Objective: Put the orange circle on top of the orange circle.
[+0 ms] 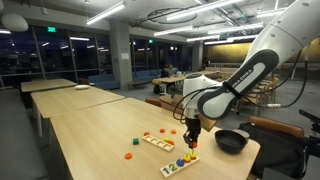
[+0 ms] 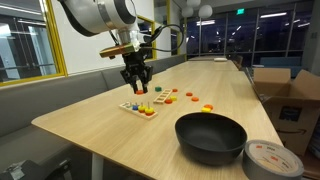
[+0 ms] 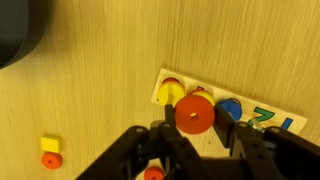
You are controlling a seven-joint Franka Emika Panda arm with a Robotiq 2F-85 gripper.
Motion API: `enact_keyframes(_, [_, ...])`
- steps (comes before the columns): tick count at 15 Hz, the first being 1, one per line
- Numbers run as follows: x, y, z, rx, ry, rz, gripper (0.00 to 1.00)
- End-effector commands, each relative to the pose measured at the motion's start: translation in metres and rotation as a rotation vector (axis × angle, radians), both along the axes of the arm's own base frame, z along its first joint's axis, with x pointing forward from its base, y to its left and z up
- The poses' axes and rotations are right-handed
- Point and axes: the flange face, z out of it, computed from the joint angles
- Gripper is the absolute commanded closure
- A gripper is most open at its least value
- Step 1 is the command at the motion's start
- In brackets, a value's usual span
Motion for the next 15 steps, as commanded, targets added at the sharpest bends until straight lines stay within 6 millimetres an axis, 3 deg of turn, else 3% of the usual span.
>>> enact_keyframes(1, [0.008, 0.003, -0.003, 0.015, -0.008, 0.026, 0.78])
enact_keyframes(15, [0.037, -0.009, -0.023, 0.021, 0.023, 0.034, 0.78])
